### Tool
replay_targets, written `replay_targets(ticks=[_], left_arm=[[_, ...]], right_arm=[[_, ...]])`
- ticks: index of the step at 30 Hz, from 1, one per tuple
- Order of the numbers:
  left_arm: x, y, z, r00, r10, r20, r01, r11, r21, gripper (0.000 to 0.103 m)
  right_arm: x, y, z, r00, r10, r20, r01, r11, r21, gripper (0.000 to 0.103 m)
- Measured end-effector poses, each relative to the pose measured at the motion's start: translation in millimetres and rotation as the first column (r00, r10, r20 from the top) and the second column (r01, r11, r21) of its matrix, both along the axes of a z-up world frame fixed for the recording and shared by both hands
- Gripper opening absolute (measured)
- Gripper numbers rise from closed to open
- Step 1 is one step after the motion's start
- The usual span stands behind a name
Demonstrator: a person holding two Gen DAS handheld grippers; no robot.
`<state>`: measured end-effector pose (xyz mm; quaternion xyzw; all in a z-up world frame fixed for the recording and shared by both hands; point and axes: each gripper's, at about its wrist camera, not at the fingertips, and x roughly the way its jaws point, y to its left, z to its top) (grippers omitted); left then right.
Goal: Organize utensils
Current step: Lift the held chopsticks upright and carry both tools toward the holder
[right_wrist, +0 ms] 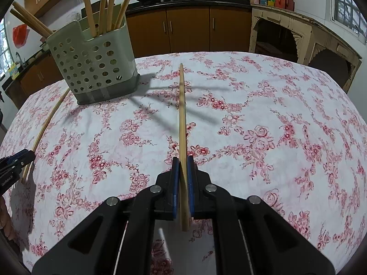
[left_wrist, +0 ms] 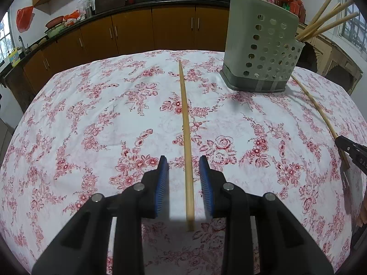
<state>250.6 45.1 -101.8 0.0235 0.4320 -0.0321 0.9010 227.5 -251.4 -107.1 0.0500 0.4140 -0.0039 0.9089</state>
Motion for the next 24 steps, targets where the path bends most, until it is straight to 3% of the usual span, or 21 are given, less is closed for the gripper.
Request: replay_targets(ticks=[6, 7, 9, 14, 24], left_arm=[[-9, -1, 1, 1.000, 0.006, 0.000, -0.006, 1.000, -0.002, 0.028], [-10, -2, 1, 1.000, 0.007, 0.001, -0.007, 1.000, 0.001, 0.026], [-11, -3, 1, 1.000, 0.006, 0.002, -0.006, 1.000, 0.004, 0.012], [-19, -4, 5, 1.000, -0.009, -0.006, 0.009, 1.000, 0.005, 0.008], [-50, 3, 75, 0.981, -0.048, 0.189, 0.045, 0.999, 0.023, 0.008]], right_arm=[[-1, -2, 0, 1.000, 0.000, -0.001, 0.000, 1.000, 0.007, 0.008], [-2, -3, 0, 1.000, 0.000, -0.001, 0.000, 1.000, 0.010, 0.008], [-3, -4, 1, 1.000, 0.000, 0.002, 0.000, 1.000, 0.018, 0.008], [-18, -2, 19, 0.997, 0.014, 0.072, -0.011, 0.999, -0.040, 0.008], [-49, -16, 99, 0.955, 0.016, 0.296, 0.012, 0.996, -0.090, 0.007]])
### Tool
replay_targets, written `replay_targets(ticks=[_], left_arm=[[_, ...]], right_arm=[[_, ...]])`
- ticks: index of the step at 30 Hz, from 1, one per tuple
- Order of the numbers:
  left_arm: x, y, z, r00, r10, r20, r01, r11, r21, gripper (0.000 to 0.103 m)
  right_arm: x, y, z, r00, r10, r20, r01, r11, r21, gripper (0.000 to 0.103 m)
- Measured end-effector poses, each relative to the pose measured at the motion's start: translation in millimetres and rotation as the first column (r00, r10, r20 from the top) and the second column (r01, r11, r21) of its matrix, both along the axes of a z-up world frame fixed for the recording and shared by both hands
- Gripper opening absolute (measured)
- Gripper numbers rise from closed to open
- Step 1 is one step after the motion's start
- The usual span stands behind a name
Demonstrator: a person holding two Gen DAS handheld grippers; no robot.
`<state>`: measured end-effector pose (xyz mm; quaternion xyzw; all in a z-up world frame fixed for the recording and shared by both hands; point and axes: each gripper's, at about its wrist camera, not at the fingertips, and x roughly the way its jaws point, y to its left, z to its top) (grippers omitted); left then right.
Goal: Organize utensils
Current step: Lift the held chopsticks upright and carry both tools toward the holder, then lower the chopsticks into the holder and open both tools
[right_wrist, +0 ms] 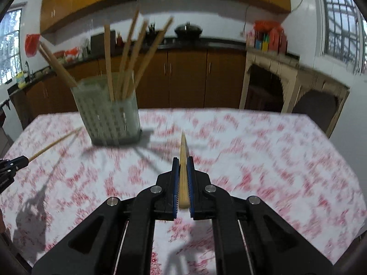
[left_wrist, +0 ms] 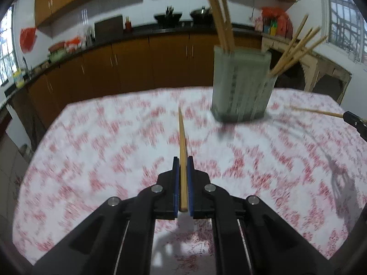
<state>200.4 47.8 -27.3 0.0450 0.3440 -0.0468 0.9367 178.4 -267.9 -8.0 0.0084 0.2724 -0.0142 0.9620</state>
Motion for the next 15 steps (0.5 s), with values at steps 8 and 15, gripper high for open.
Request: replay_targets(ticks=[8, 15], left_arm=[[-12, 13, 70, 0.986, 0.016, 0.164, -0.004, 0.998, -0.069, 0.008], [-11, 20, 110, 0.970, 0.039, 0.241, -0.009, 0.993, -0.122, 0.008]], right_arm=[[-8, -2, 55, 0.989, 0.020, 0.148, -0.023, 1.000, 0.017, 0.007], [-2, 0, 77, 0.984, 0.042, 0.175, -0.056, 0.995, 0.077, 0.007]])
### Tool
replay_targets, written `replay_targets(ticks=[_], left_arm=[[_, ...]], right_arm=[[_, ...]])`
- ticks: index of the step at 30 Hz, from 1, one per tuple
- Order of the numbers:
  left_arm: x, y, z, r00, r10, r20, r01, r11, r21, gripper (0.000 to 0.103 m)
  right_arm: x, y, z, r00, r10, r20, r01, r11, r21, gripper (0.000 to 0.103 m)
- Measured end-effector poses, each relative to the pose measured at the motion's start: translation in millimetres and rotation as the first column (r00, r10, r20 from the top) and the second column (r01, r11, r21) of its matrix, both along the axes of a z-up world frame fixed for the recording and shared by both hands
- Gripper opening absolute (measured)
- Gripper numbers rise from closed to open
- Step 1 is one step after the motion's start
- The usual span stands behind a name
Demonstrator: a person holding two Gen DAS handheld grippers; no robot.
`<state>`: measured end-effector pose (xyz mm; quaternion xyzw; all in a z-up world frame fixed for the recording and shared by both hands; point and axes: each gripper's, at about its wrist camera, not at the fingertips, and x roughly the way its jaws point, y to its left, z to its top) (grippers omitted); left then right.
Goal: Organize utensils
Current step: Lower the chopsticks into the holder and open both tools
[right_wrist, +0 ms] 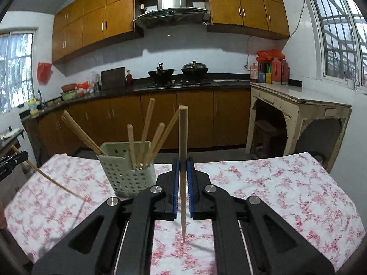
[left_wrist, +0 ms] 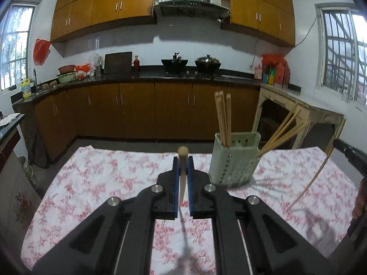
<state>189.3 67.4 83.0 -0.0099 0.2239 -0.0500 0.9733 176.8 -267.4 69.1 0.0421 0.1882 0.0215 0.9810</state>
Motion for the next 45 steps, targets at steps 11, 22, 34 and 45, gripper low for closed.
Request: replay_targets(ticks=[11, 22, 34, 45], left_arm=[[-1, -24, 31, 0.997, -0.064, 0.041, 0.066, 0.997, -0.041, 0.007], [13, -74, 108, 0.972, -0.105, 0.211, 0.126, 0.988, -0.088, 0.007], [86, -104, 129, 0.955, 0.000, 0.296, 0.036, 0.993, -0.116, 0.007], [114, -101, 89, 0.976, 0.018, 0.216, 0.014, 0.989, -0.145, 0.007]], right_arm=[[1, 18, 34, 0.995, 0.089, 0.043, -0.091, 0.994, 0.058, 0.007], [21, 36, 104, 0.971, 0.135, 0.197, -0.157, 0.982, 0.104, 0.007], [86, 41, 97, 0.969, 0.056, 0.241, -0.086, 0.990, 0.116, 0.007], [103, 54, 64, 0.982, 0.091, 0.165, -0.108, 0.989, 0.098, 0.007]])
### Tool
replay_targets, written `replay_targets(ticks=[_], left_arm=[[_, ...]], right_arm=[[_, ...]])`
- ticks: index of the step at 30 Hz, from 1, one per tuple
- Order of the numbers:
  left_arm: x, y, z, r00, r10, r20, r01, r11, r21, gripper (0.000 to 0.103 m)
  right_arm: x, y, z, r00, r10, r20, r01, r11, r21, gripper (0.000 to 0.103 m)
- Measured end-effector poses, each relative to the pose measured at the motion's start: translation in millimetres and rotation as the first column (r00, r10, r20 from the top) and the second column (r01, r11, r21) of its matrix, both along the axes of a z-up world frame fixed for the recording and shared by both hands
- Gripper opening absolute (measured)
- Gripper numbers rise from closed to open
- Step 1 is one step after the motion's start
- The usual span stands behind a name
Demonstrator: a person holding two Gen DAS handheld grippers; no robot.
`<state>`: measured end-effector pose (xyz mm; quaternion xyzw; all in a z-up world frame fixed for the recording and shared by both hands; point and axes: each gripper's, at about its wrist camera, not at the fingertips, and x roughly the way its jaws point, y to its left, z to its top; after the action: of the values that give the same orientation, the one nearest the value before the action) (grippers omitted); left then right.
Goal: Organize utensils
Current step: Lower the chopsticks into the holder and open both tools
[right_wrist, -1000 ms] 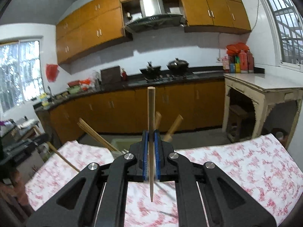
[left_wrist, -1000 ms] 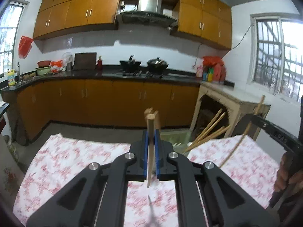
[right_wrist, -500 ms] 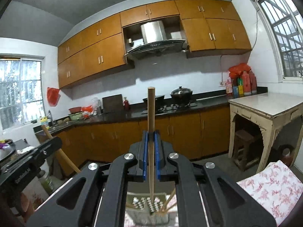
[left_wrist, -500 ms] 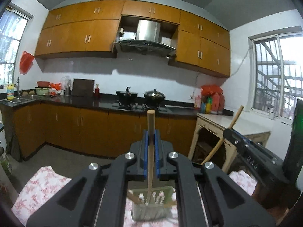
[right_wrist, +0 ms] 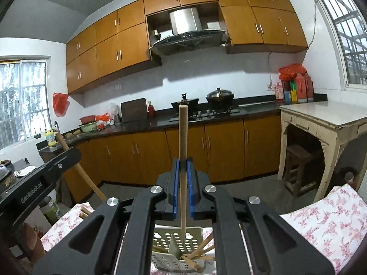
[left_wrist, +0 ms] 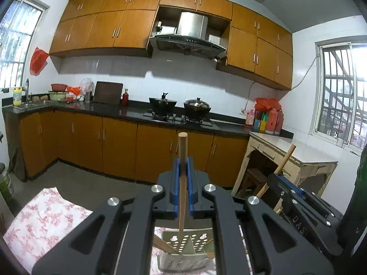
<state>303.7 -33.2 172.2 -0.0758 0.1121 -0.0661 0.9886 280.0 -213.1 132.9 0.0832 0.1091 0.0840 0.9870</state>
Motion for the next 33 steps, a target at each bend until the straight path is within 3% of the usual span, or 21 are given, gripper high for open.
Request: replay_targets(ticks=[15, 33], left_arm=[[14, 6, -34, 0.997, -0.003, -0.076, 0.003, 1.000, -0.004, 0.008], [13, 9, -38, 0.991, -0.025, -0.129, 0.027, 1.000, 0.009, 0.009]], right_arm=[[10, 11, -22, 0.998, 0.001, -0.062, -0.003, 1.000, -0.024, 0.007], [9, 11, -30, 0.995, 0.018, -0.099, -0.021, 0.999, -0.028, 0.008]])
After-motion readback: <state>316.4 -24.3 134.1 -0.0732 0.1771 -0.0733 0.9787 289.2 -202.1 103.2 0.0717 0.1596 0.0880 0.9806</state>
